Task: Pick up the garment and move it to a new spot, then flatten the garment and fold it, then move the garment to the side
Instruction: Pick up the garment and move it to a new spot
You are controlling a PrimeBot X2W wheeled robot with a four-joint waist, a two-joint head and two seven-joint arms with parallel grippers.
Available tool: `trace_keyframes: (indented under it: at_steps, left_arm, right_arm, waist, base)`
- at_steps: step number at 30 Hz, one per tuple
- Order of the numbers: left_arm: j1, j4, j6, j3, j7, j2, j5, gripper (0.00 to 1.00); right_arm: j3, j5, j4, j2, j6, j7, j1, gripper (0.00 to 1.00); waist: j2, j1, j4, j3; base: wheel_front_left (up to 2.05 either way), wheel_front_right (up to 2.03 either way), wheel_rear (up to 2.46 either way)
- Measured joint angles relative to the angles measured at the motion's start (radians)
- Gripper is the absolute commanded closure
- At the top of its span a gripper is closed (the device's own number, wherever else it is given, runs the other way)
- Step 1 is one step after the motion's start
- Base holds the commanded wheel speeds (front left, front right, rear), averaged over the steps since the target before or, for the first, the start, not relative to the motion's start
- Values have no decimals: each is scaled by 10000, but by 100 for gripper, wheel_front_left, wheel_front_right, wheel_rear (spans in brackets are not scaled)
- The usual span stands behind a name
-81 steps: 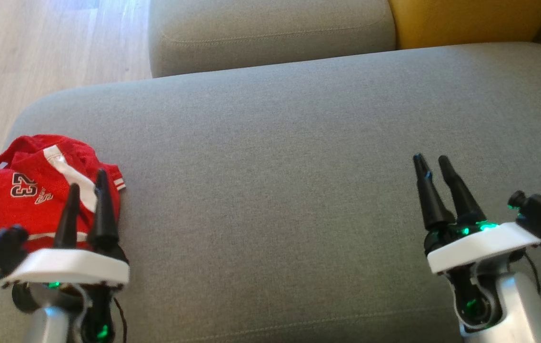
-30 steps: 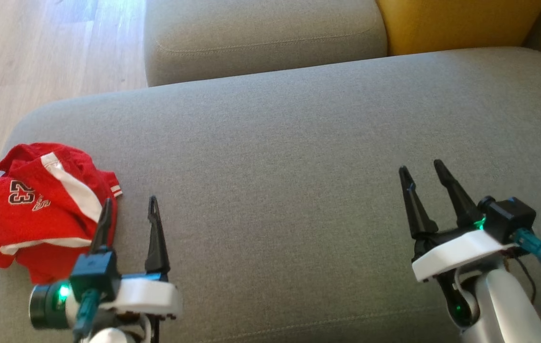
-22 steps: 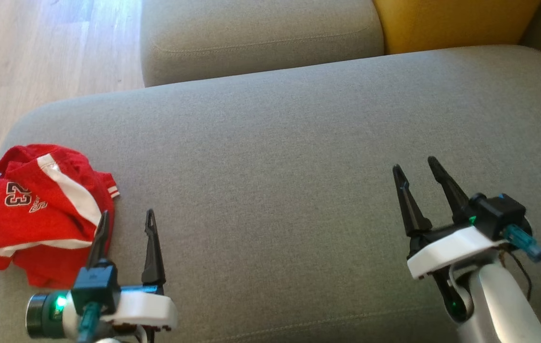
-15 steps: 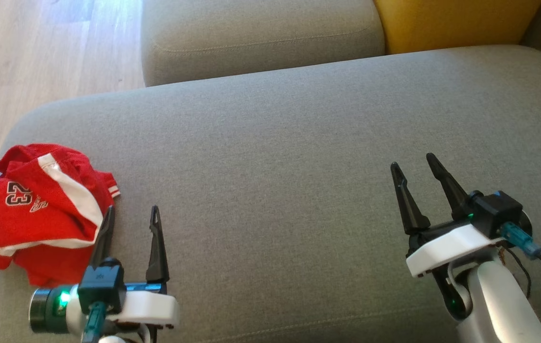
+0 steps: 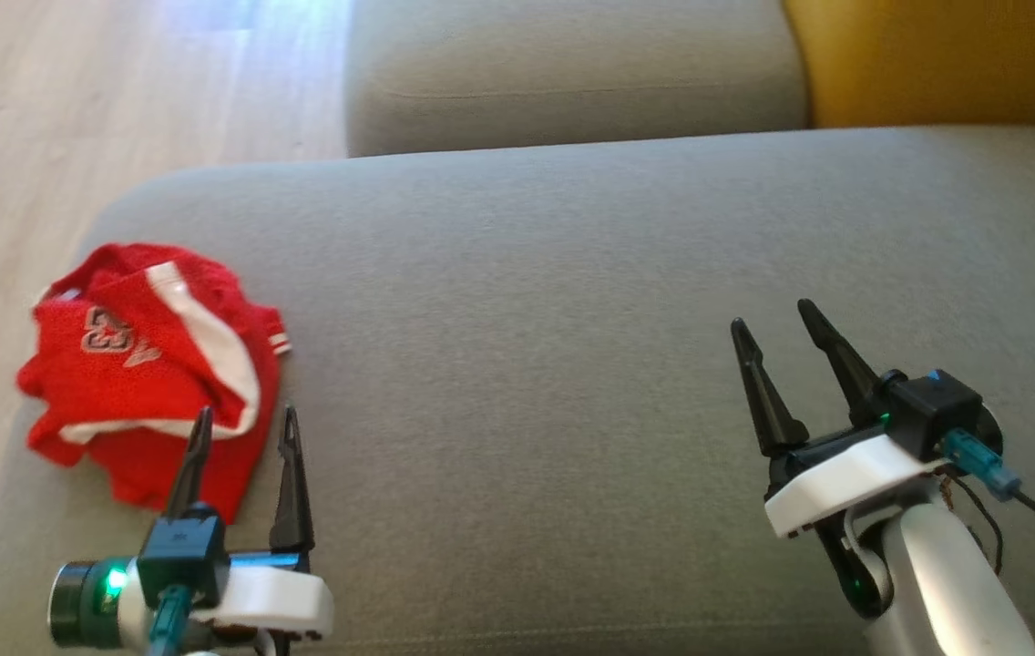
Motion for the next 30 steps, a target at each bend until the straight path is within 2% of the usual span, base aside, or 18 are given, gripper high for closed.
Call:
trace_keyframes:
  at_steps: [7,19,25,30]
  left_arm:
    - [245,84,-351,416,0,-58,198,0]
    - [744,81,-623,936,0,-98,378,0]
    - [1040,109,-708,1174,0,-138,435,0]
    - [1078,130,-796,1344,0,-169,435,0]
  right_arm:
    - [234,151,2,-2,0,0,151,0]
    - [686,497,61,2,0,0,434,0]
    - [798,660,81,4,0,0,579,0]
    - [849,811,167,4,0,0,693,0]
  waist:
    - [0,0,1035,-158]
    - [0,-1,2626,-513]
    - [0,-1,3134,-706]
    - [0,-1,3301,-814]
  base:
    - [0,0,0]
    - [0,0,0]
    - [0,0,0]
    - [0,0,0]
